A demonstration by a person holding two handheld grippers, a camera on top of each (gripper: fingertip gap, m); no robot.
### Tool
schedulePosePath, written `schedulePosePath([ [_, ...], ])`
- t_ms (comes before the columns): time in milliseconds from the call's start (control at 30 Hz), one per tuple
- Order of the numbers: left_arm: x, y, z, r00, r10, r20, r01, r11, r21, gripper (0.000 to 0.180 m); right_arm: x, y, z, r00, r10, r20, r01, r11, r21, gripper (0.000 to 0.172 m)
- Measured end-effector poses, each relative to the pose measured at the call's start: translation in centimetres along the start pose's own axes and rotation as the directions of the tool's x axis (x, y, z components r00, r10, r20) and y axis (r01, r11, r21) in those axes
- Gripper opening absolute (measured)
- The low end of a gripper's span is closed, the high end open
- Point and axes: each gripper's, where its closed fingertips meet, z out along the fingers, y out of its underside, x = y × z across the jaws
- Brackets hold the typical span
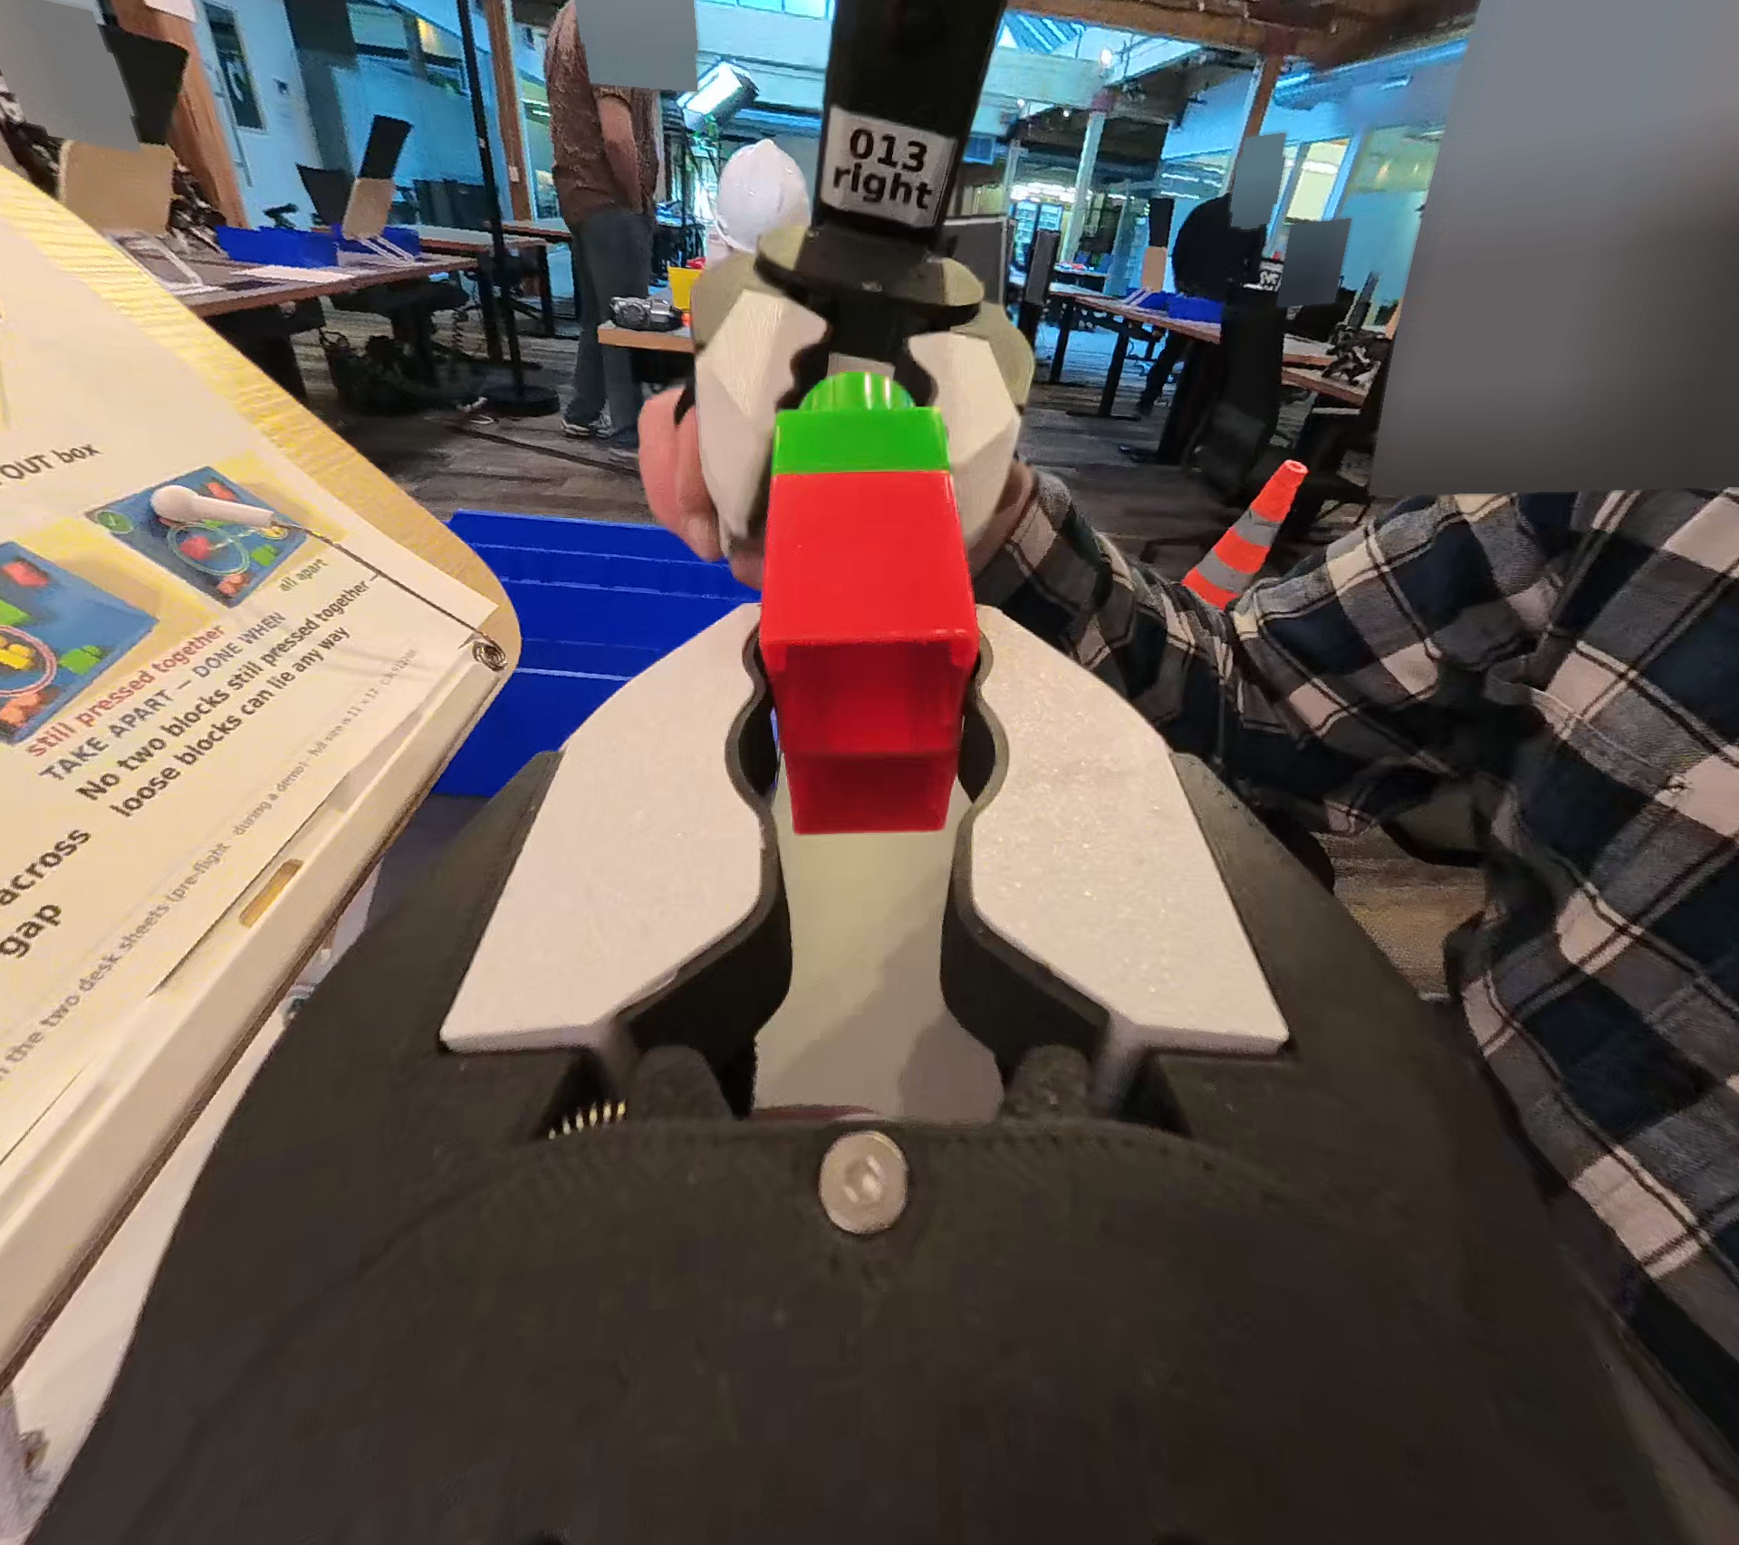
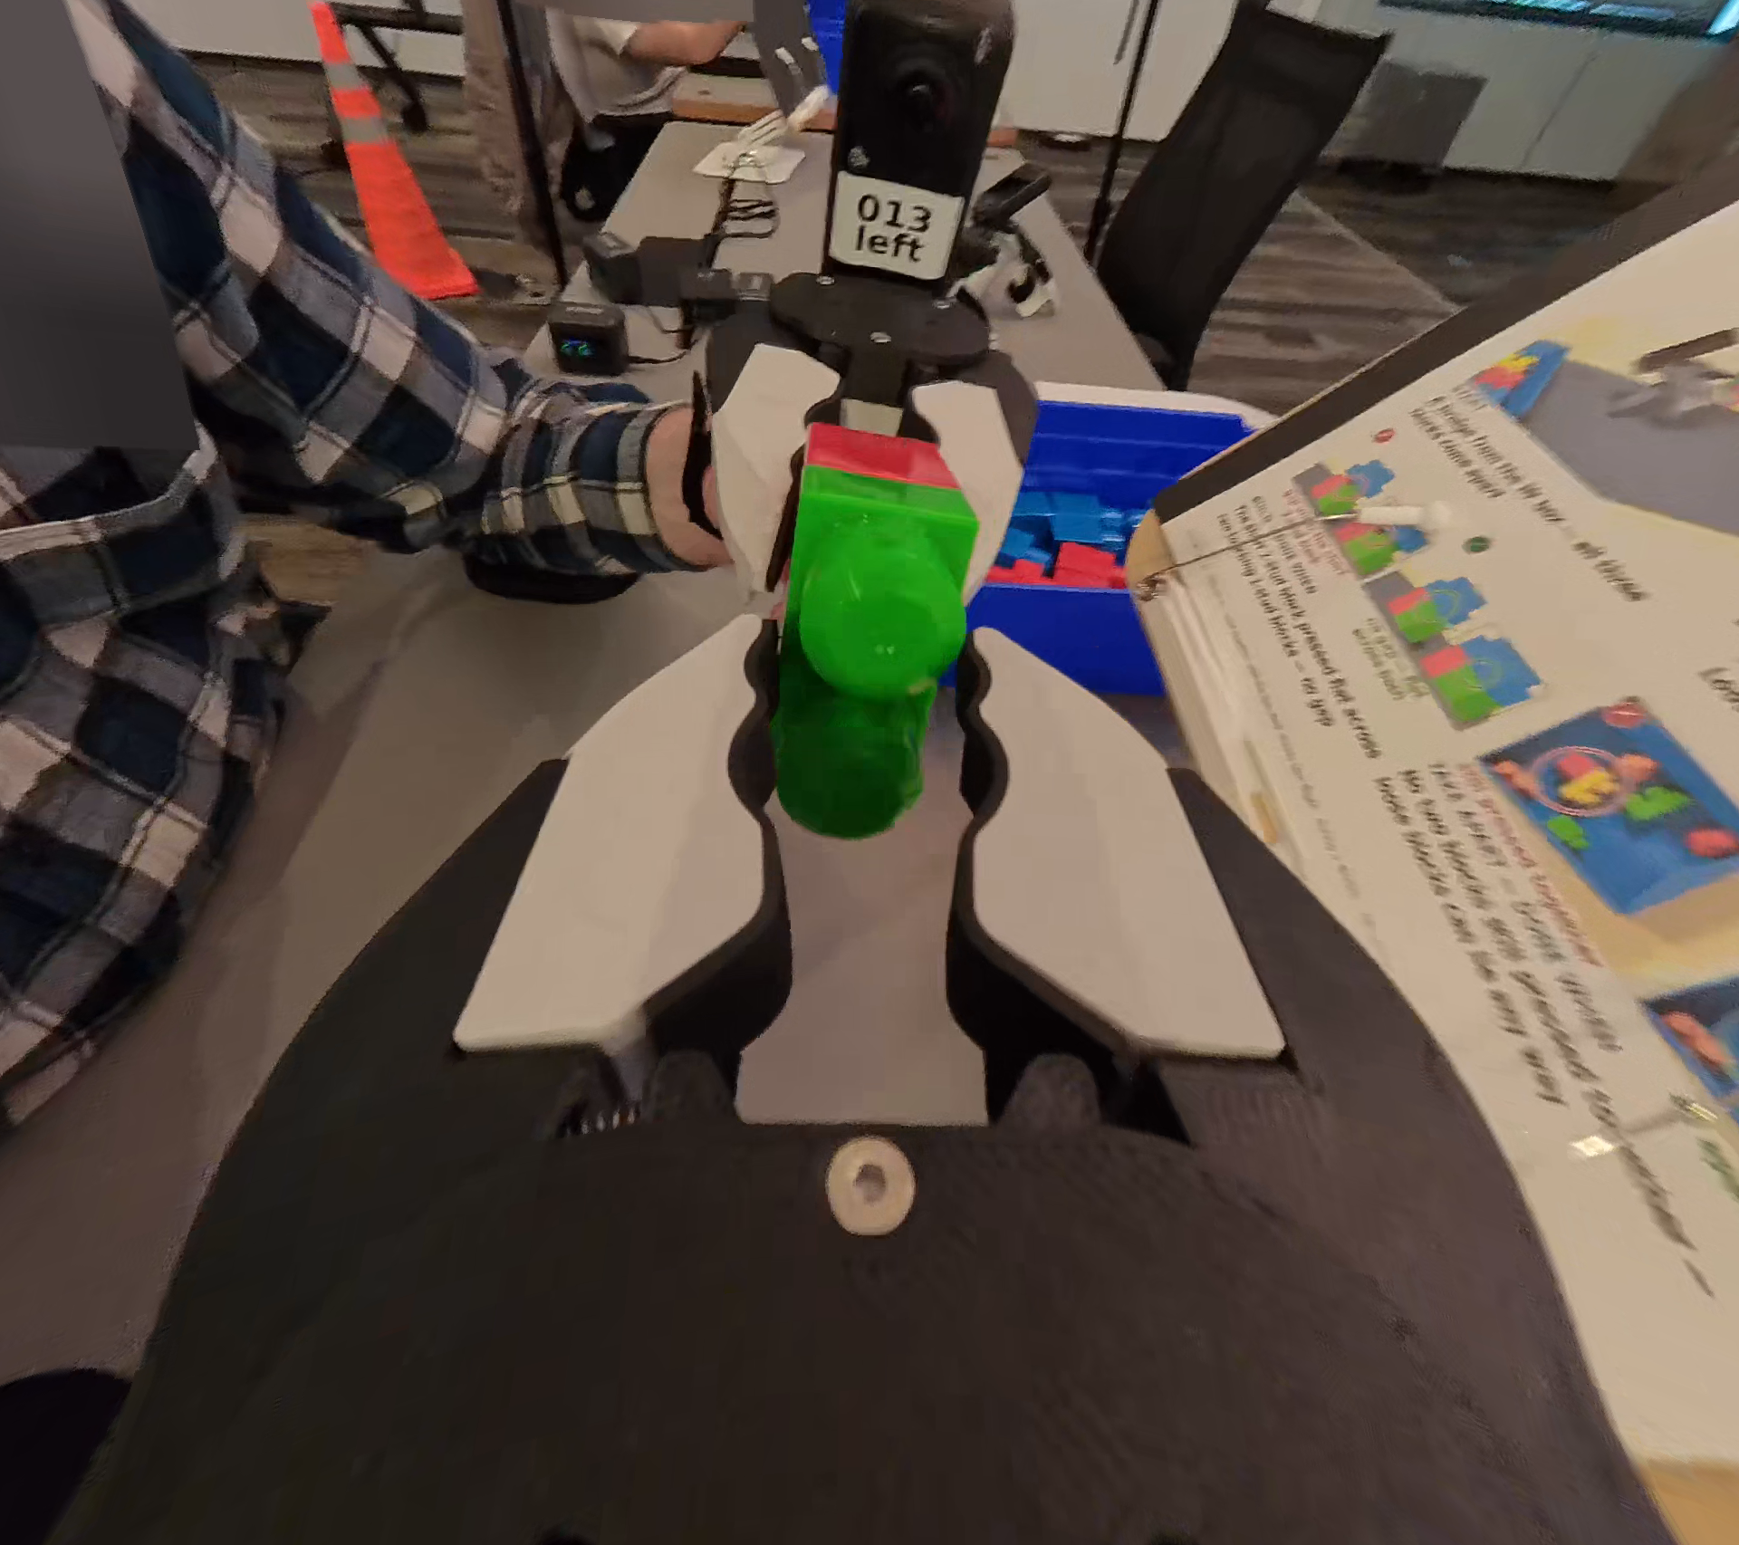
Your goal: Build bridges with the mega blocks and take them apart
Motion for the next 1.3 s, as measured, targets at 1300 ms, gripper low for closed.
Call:
schedulePosePath([
  [1300,-2.2,-0.2,0.4,0.931,-0.342,-0.131,0.365,0.846,0.387,0.034,2.5,-0.1,0.1,0.960,0.280,0.014,-0.280,0.956,0.090,0.039],
])
